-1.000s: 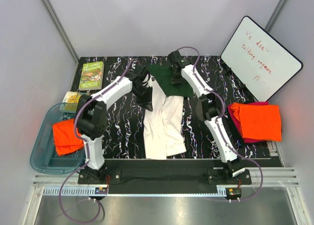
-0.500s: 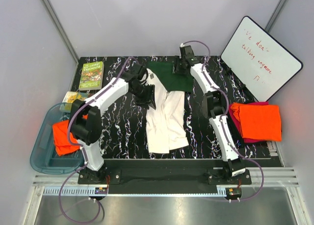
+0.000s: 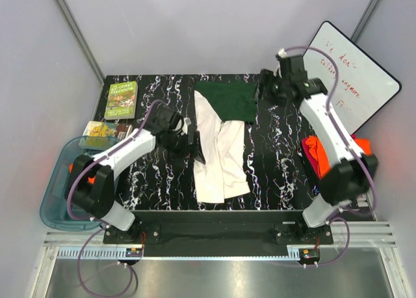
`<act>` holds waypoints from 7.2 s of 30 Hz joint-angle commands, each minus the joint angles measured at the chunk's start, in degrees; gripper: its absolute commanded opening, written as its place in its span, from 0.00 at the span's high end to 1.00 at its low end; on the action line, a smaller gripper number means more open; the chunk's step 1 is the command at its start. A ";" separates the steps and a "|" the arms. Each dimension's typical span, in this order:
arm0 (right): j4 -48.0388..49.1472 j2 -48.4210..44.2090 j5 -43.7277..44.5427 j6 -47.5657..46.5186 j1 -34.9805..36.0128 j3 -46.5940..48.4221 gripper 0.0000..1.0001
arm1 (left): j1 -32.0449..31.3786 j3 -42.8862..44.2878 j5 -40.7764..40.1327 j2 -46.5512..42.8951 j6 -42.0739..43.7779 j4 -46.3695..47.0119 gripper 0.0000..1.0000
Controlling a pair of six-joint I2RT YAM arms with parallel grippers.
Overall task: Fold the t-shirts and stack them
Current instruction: Fold the tshirt
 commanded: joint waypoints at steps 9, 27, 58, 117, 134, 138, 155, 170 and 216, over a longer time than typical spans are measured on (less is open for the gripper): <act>-2.07 -27.65 -18.19 18.57 0.66 -50.97 0.31 | -0.50 -26.44 4.59 -17.77 -16.44 18.10 0.05; 28.42 -18.90 -18.82 27.72 9.19 -69.09 0.30 | -11.84 -29.63 -1.04 -7.16 -26.03 25.85 0.09; 6.99 -12.28 -22.32 19.72 12.53 -61.27 0.98 | -11.93 -16.10 -5.70 -6.70 -17.51 7.75 1.00; 30.72 31.41 -44.21 33.26 -4.96 -0.62 0.48 | 5.82 41.12 9.59 32.75 3.15 -5.88 0.01; 24.49 17.41 -35.07 22.46 -6.02 -12.06 0.47 | 10.56 51.32 12.49 40.06 -1.24 3.53 0.01; 15.62 20.41 -28.33 13.25 -5.93 -9.16 0.48 | 11.19 47.11 9.25 35.06 0.33 2.74 0.01; 4.88 33.33 -23.64 2.94 -5.93 6.41 0.52 | 10.92 44.02 4.76 38.90 -2.12 1.51 0.01; 4.61 37.90 -31.20 4.69 -4.88 13.52 0.54 | 10.39 49.03 5.29 44.27 -3.70 1.33 0.77; 2.94 35.26 -16.62 6.97 -4.35 13.34 0.73 | 12.50 53.88 5.99 42.19 -0.02 -3.41 0.01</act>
